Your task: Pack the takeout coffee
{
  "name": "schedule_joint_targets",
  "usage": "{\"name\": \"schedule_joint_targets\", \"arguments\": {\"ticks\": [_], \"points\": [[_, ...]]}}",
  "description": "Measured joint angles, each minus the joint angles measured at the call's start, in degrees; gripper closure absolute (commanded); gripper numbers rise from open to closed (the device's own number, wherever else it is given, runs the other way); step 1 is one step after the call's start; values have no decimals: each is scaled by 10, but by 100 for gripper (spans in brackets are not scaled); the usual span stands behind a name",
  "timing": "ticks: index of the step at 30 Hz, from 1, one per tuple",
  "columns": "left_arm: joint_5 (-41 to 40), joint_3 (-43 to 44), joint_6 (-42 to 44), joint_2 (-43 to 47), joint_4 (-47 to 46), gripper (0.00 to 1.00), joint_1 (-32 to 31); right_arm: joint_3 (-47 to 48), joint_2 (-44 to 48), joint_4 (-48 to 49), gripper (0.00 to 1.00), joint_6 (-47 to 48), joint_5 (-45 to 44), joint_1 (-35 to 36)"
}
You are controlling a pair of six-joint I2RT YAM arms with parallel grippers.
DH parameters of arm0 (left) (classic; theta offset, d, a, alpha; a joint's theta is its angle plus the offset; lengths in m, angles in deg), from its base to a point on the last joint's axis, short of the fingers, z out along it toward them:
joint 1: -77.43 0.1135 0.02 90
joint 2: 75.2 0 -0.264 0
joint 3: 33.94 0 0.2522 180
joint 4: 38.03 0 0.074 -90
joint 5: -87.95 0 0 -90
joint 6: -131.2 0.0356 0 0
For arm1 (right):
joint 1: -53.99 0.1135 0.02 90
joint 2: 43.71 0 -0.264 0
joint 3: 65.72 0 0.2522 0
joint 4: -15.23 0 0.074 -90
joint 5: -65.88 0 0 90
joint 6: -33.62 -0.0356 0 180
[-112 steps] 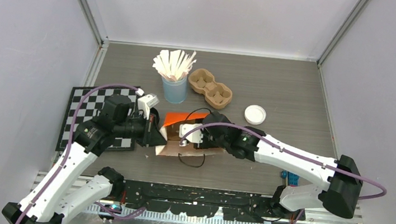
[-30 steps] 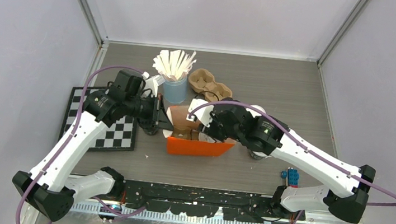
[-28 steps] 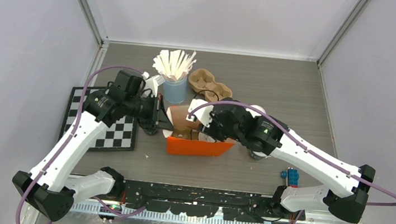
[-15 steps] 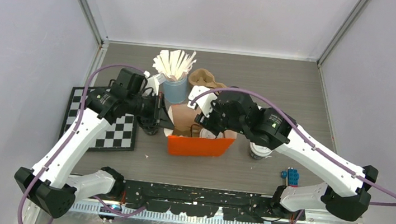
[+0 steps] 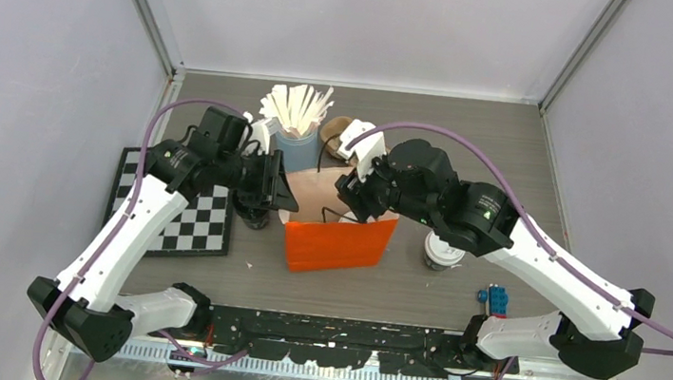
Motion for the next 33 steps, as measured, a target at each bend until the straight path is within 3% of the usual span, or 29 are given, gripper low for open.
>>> {"name": "schedule_joint_targets", "arguments": {"ticks": [9,12,13,14,19,24,33], "points": [[-30,13,8,1,10,41,0,4,22,24,32,-115,-116,0],[-37,13,9,9,11,24,0,4,41,26,30,-151,-175,0],[-39,13,8,12,11,8,0,4,47,26,28,-166,-195,0],[-41,13,10,15,11,1,0,5,52,25,26,-181,-213,0],[-54,12,11,34,10,0,0,15,65,13,22,-266,-294,-2],[-75,12,23,48,10,0,0,41,47,-85,21,-386,-353,-47],[-129,-34,26,130,-8,0,0,-28,54,-234,12,-557,-278,-233]]}}
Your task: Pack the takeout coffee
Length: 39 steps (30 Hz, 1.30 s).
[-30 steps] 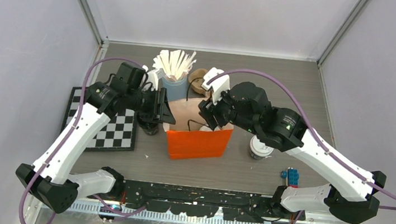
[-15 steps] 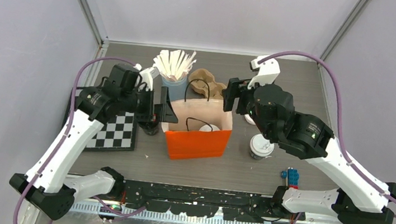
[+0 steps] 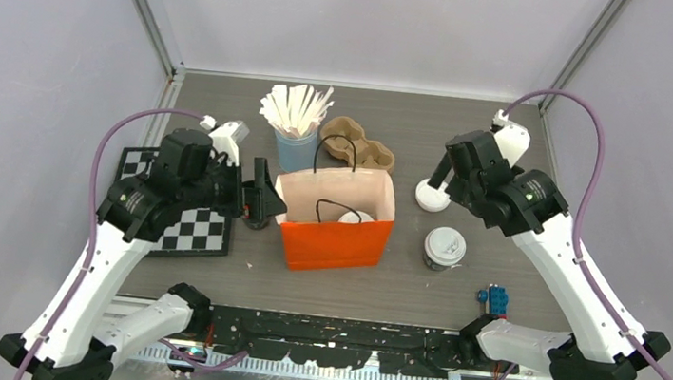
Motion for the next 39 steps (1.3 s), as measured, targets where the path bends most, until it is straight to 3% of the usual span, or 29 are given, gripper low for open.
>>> {"name": "schedule_joint_targets", "arguments": {"ticks": [11,25,39], "points": [[1,-27,17,15,-6,1,0,-100,-7,-88,6,-76,126,-86],[-4,-27,44,13,-11,4,0,-232,-3,-12,4,-81,181,-115],[-6,-27,41,12,-12,6,0,-271,16,31,4,-71,181,-127]]}}
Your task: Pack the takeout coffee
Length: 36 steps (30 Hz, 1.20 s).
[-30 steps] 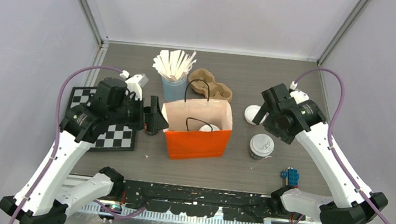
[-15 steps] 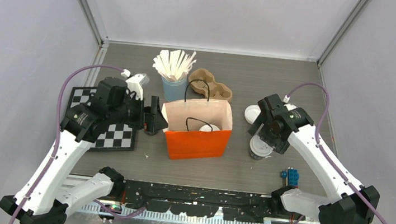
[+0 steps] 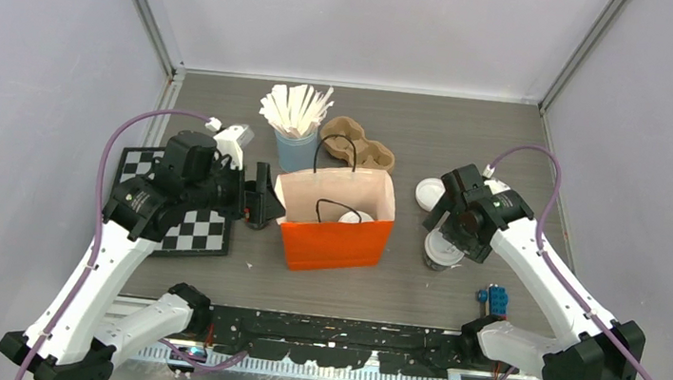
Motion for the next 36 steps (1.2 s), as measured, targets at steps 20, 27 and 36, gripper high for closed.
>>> {"name": "schedule_joint_targets", "arguments": {"ticks": [20,27,36], "points": [[-3,0,-16,0,0,9,0,-39,-1,50,4,19,1,-15],[-4,0,-17,-5,0,10,0,-45,-12,61,9,26,1,-21],[-9,0,-18,-5,0,11,0,-46,-21,64,16,31,0,-25]]}}
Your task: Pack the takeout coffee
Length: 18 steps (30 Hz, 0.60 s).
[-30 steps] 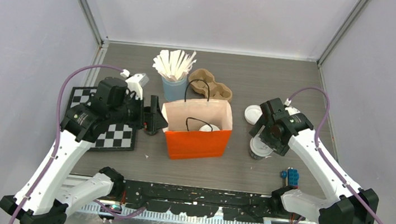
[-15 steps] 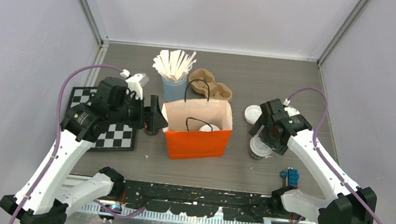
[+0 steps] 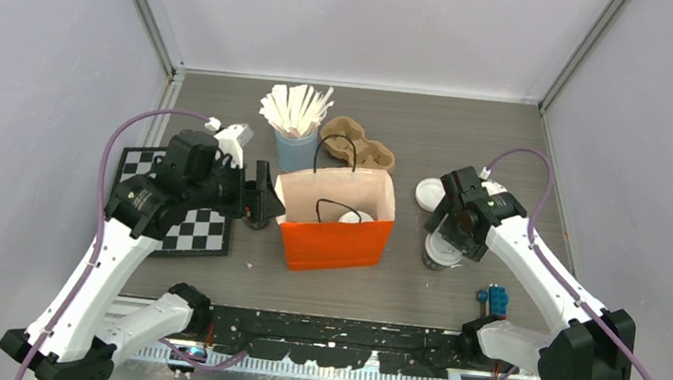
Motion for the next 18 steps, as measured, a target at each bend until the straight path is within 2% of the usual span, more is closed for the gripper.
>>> {"name": "schedule_joint_targets", "arguments": {"ticks": [10,14,18], "points": [[0,1,0,-18,2,15,0,32,-15,-28,24,30,-6,0],[-9,14,-1,-41,13,18,0,113,-25,-62,26,61,-22,0],[-16,28,-2,-56,20,24,0,234,-45,-91,29,99,-41,0]]}}
